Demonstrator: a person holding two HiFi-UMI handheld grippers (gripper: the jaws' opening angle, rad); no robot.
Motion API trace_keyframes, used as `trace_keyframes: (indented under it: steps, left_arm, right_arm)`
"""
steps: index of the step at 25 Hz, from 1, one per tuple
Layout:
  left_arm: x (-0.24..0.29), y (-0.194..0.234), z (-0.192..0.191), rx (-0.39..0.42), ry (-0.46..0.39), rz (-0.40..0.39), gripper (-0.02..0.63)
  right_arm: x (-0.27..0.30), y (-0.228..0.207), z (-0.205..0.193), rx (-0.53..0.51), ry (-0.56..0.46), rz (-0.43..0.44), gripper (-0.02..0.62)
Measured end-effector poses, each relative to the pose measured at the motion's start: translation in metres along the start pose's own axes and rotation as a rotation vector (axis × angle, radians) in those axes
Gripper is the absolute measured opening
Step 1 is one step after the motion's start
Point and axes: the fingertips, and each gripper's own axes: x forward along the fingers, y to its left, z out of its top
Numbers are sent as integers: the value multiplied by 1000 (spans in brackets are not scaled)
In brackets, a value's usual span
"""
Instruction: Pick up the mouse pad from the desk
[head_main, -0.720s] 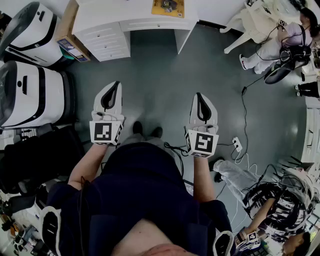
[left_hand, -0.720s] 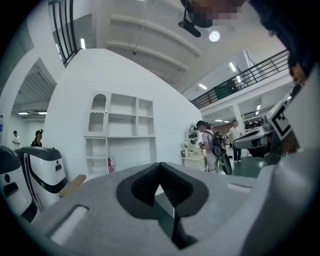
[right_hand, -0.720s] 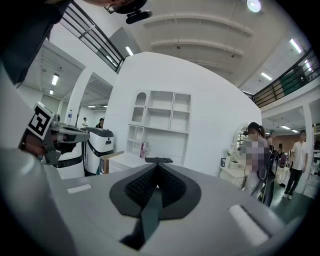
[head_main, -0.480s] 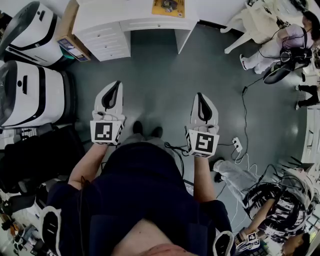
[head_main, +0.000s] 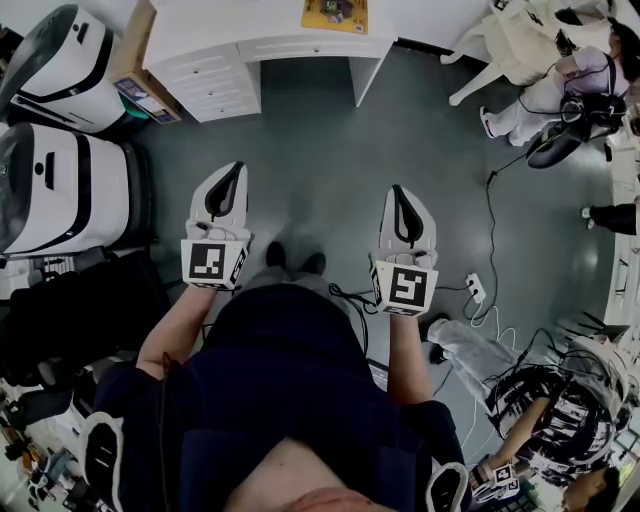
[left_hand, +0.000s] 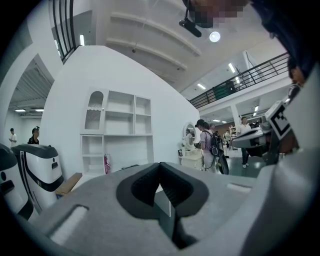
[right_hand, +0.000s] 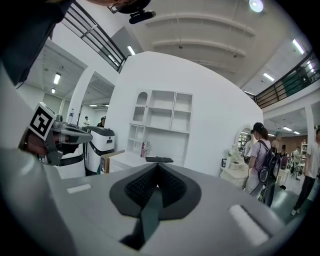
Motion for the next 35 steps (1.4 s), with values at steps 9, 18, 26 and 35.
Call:
trace_keyframes:
  steps: [9,18,26,35]
  left_arm:
    - [6,-11,1,-11,-5,-27,72]
    - [20,-23,15,-20,-42,-66,373]
    - [46,-35,27,-25,-65,-60,438]
    - [107,-22,37,23,-69,-77,463]
  right_arm:
    - [-3,-11,-9,3,17,0,0]
    - [-8,-31,-20,8,28,21,0]
    - [-8,-56,-31,17,18,56,0]
    - [32,-83,-34,17,17,70,0]
